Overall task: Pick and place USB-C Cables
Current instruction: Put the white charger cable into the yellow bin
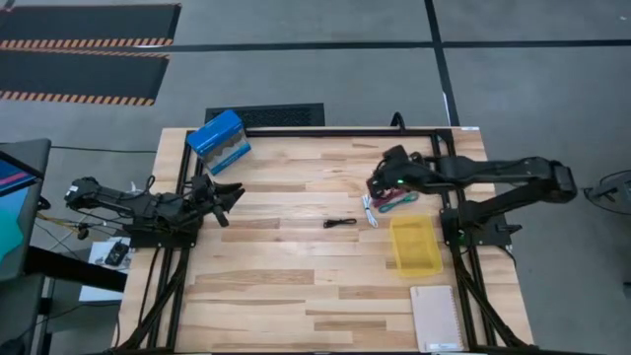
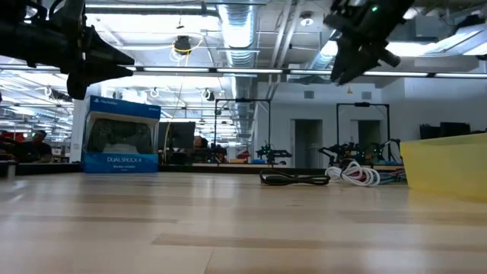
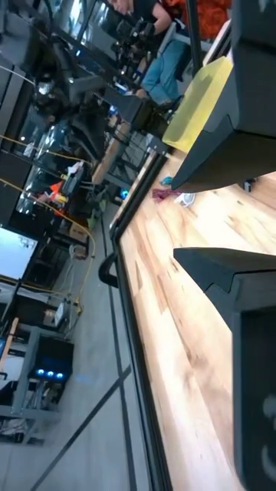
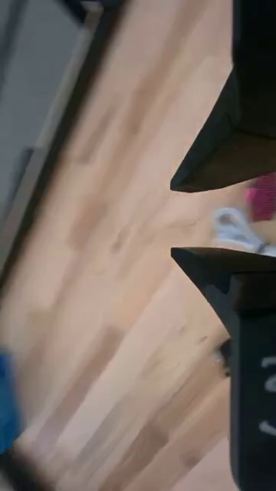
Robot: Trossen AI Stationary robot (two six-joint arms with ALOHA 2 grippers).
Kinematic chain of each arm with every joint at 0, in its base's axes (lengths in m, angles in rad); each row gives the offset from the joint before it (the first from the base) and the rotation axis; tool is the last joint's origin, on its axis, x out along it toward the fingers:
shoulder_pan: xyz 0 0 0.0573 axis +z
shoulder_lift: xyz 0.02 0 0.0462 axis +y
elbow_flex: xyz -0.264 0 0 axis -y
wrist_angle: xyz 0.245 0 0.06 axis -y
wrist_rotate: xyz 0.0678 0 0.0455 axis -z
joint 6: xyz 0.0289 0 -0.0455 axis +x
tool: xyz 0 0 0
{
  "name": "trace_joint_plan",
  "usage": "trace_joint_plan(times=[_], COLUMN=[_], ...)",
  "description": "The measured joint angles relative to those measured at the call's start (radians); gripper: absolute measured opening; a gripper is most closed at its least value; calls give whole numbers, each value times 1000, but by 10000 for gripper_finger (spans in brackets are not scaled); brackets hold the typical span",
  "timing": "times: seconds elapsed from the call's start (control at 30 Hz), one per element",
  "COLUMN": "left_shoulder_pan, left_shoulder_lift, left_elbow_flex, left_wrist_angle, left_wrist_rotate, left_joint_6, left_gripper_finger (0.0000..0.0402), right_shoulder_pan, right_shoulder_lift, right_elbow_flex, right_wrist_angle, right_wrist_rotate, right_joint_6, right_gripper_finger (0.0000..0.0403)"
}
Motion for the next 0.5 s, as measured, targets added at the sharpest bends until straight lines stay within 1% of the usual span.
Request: trace_joint_plan(times=[0.1,0.33,0.4,0.5], left_shoulder_pan=[0,0,0,0], left_shoulder_lift=[0,0,0,0], left_elbow_flex=[0,0,0,0], left_wrist_angle=[-10,-61,-79,-108], left_wrist_rotate=[0,0,0,0], left_joint_6=[0,0,0,-6], left_gripper_finger=[113,113,113,113], right_shoulder_pan=[-18,-27,-25,-14], right_shoulder_lift=[81,237,281,342], right_elbow_flex=[33,34,34,34], right_wrist_angle=[-72,-106,-107,-112], right_wrist_rotate=[-59,-276,-307,-317], right_joint_6=[54,88,110,136], right_gripper_finger=[175,250,262,266])
